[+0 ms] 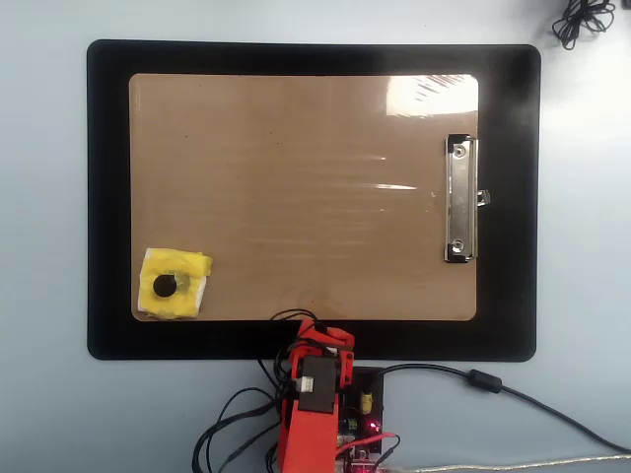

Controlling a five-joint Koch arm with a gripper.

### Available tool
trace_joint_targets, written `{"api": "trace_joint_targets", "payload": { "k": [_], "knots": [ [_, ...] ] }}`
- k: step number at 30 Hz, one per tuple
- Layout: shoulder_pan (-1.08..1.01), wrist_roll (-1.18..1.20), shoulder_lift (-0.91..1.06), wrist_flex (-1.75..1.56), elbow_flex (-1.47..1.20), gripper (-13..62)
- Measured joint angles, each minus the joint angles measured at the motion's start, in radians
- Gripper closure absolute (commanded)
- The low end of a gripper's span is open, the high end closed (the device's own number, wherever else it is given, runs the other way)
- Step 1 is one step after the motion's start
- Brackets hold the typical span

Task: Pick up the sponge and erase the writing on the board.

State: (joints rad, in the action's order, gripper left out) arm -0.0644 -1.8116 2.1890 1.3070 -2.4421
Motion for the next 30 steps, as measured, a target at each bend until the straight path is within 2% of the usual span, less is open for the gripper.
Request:
{"api": "trace_joint_targets", "payload": {
  "k": [5, 30],
  "knots": [
    [0.044, -0.1, 0.075, -0.074, -0.078, 16.1],
    [0.048, -0.101, 0.075, -0.072, -0.078, 15.1]
  ]
}}
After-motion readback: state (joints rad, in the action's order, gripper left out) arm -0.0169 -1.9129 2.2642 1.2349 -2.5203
